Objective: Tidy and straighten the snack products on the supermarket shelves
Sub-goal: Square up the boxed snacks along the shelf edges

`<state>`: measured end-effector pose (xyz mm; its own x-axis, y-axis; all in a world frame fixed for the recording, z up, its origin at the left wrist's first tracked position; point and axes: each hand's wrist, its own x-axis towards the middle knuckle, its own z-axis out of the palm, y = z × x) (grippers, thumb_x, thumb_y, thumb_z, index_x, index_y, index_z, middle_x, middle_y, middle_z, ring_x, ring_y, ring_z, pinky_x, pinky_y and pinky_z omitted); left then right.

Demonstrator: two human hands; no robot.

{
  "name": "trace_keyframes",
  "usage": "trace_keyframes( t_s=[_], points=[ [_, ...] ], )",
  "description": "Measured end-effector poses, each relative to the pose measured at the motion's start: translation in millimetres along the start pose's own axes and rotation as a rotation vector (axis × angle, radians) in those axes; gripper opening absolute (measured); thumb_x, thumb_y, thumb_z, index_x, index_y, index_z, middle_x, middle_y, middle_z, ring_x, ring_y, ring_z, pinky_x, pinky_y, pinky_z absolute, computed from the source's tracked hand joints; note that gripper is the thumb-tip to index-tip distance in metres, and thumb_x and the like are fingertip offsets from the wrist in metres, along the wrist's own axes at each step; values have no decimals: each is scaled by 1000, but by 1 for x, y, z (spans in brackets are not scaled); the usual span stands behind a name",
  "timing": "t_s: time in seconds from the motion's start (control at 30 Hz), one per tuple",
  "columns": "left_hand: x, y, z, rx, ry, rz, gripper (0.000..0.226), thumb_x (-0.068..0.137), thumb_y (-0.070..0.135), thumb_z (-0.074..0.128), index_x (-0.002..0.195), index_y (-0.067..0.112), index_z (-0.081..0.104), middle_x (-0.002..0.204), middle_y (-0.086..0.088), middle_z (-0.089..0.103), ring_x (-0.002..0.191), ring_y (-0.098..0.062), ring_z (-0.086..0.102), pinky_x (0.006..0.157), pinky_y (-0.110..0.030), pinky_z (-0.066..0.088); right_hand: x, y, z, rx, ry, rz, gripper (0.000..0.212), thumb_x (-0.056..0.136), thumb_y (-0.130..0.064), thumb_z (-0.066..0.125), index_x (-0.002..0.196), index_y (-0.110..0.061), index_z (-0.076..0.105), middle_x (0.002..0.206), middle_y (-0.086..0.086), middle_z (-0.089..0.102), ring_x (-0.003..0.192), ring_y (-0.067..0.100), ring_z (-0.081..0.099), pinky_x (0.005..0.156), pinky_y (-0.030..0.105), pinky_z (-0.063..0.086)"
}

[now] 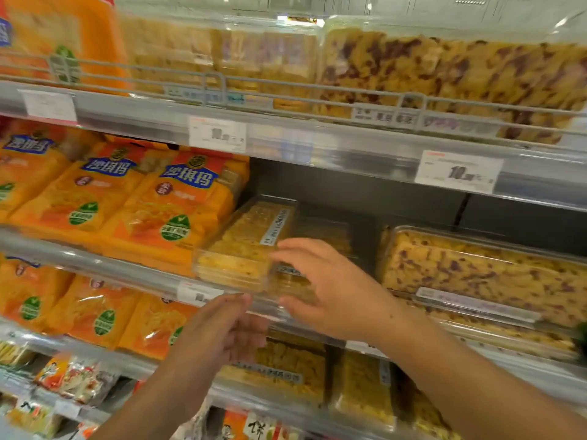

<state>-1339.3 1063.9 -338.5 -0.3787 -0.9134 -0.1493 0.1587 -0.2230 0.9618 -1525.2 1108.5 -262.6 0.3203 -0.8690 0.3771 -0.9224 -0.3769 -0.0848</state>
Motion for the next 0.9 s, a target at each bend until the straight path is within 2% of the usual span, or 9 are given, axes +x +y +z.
trace_keyframes(
  t_s=[0.1,0.23,0.33,0.43,0.5,0.6,0.67,0.77,0.9],
  points=[
    [6,12,-27,-96,-64,-80,72,57,58,71,118,22,55,98,-18,74,79,-33,72,64,-44,56,23,-15,28,-40,22,20,57,93,-46,55,145,-31,37,150,-12,32,136,2,16,104,13,7],
    [19,29,-42,-125,-78,-9,69,57,66,67,112,25,62,103,-14,74,92,-34,72,79,-51,55,34,-28,49,-50,149,111,42,96,-42,49,137,-30,48,140,-12,45,134,4,27,108,17,16],
    [29,40,-43,-113,-81,10,67,60,64,70,106,16,70,99,-13,75,93,-33,72,77,-47,55,39,-41,61,-89,219,163,39,97,-40,50,133,-27,53,136,-10,50,131,6,32,106,13,12],
    [38,49,-48,-93,-57,47,69,60,56,78,109,9,67,95,-15,74,86,-32,72,74,-45,58,44,-56,67,-84,258,193,41,96,-41,49,132,-22,55,132,-7,53,128,11,38,107,20,26],
    [46,56,-56,-51,-64,110,51,69,41,79,107,9,67,85,-11,75,73,-24,72,64,-37,57,43,-66,69,-87,215,199,48,96,-45,46,137,-21,51,136,-7,49,130,12,36,109,26,32],
    [59,70,-69,77,-68,230,23,77,18,77,96,15,65,73,0,75,61,-12,71,49,-22,51,36,-70,64,-108,151,167,52,96,-51,44,142,-26,44,143,-10,44,133,8,31,108,24,25],
    [72,81,-77,186,-83,317,28,76,6,77,96,19,64,71,6,74,60,-7,70,45,-16,48,35,-60,47,-112,184,197,51,95,-51,44,139,-27,47,141,-10,48,131,5,33,107,22,23],
    [92,98,-84,369,-115,400,38,73,2,79,94,28,61,76,6,71,64,1,67,44,-12,44,46,-22,3,-151,221,346,53,92,-39,54,142,-26,44,146,-4,44,137,15,34,116,37,28],
    [113,103,-85,414,-187,434,45,73,-5,77,94,32,61,97,4,66,90,-15,66,61,-23,51,64,30,-48,-319,39,529,87,83,-34,73,151,-35,18,155,0,32,140,25,31,113,38,28]
  ],
)
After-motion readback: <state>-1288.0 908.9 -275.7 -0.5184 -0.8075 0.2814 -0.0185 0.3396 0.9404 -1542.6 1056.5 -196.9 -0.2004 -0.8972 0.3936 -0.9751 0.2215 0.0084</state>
